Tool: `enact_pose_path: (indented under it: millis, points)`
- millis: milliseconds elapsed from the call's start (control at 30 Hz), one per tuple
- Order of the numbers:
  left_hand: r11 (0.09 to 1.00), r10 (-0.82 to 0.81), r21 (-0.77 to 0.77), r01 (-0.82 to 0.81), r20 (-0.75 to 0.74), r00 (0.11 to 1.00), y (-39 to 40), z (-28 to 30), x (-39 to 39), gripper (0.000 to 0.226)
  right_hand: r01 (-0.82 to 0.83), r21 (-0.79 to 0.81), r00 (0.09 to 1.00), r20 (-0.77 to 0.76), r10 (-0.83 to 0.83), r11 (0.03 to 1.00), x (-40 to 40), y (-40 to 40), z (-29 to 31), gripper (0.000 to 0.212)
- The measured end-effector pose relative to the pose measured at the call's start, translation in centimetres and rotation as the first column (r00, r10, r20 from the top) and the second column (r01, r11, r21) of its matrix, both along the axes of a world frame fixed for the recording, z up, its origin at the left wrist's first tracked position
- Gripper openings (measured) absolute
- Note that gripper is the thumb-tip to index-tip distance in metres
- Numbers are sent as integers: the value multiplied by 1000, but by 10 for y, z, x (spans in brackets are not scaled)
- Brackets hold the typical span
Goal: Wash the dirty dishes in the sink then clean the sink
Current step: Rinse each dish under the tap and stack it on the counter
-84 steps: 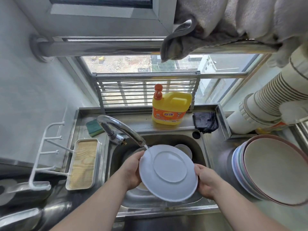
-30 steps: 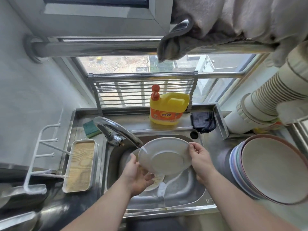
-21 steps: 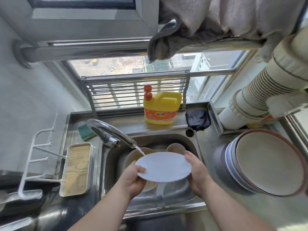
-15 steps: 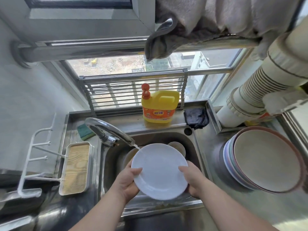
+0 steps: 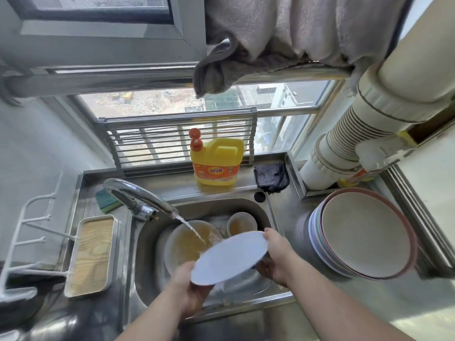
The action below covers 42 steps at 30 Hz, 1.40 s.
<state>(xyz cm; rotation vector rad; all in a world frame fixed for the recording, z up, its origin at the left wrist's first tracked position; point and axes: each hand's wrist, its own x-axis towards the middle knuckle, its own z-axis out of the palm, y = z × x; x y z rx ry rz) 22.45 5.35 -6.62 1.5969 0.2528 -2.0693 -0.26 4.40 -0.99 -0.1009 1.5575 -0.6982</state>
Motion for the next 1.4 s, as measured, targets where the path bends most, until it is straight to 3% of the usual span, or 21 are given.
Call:
enact_pose_path:
  millis: [67,133,200,267,333,433,567,767,867,967,1100,1233,1400]
  points:
    - [998,-37,52,35,32,999,2,-7,-7,43,10,108,1000,11,-12,994,-9,-2,3,26]
    - [994,-84,68,82,27,996,5,-7,-13,41,13,81,1000,20,-14,997,-11,0,8,24]
    - [997,-50,54,54,-79,996,6,-6,-17,37,-27,-78,999,-44,23,997,-12,2,8,21]
    - [999,-42,12,44,-148,988,4,-1,-18,39,-191,-263,974,-170,149,946,-16,6,8,35]
    - [1000,0,-26,-4,-163,987,-2,4,-17,40,-251,-315,962,-184,201,915,-19,12,10,40]
    - [987,12,-158,-20,-50,999,-18,13,-18,37,-265,-273,956,-200,214,925,-25,18,6,46]
    - [954,16,-299,19,115,993,-46,22,-14,44,-270,-232,956,-181,231,935,-24,15,-4,38]
    - [890,94,-454,-34,111,989,-67,50,14,38,-84,-141,996,-4,84,986,5,1,-23,25]
    - [878,106,-478,10,216,970,-72,58,27,30,61,-179,998,20,-58,982,26,-10,-29,20]
    - [908,-15,-397,133,288,958,-72,58,36,24,110,-318,968,-179,-173,942,44,-23,-31,22]
    - [936,-110,-313,163,180,977,-59,36,37,44,9,-386,887,-422,-185,922,53,-32,-24,23]
    - [971,-132,-191,145,82,988,-45,21,27,38,-168,-361,795,-600,-91,918,46,-30,-16,24]
    - [949,-217,-191,251,179,960,-31,17,34,24,-195,-181,758,-651,31,964,31,-31,-32,29]
